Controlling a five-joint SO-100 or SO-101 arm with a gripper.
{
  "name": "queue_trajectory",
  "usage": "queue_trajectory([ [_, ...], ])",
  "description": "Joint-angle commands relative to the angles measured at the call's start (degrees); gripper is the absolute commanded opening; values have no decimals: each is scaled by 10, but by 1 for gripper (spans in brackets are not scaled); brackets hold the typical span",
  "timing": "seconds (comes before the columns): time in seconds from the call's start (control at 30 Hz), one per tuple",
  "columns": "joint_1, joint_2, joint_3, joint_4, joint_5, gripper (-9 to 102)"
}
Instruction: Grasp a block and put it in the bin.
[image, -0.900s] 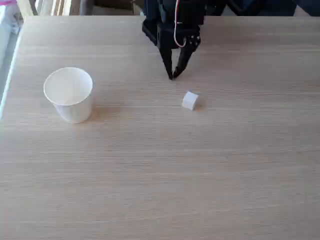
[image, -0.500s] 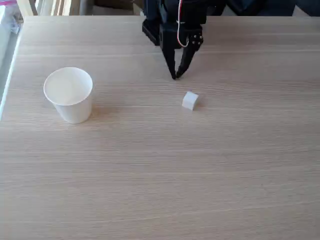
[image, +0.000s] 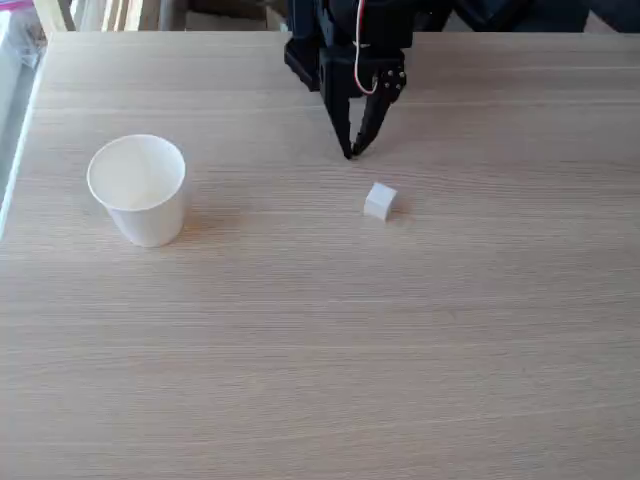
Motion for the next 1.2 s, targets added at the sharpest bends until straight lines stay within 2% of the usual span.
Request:
queue_trajectory([
  [0.0, -2, 2, 8, -2, -1, 0],
  [0.67, 5, -6, -3, -7, -1, 0],
  [1.03, -53, -210, -163, -61, 125, 1],
  [1.17, -55, -290, -214, -81, 155, 6],
])
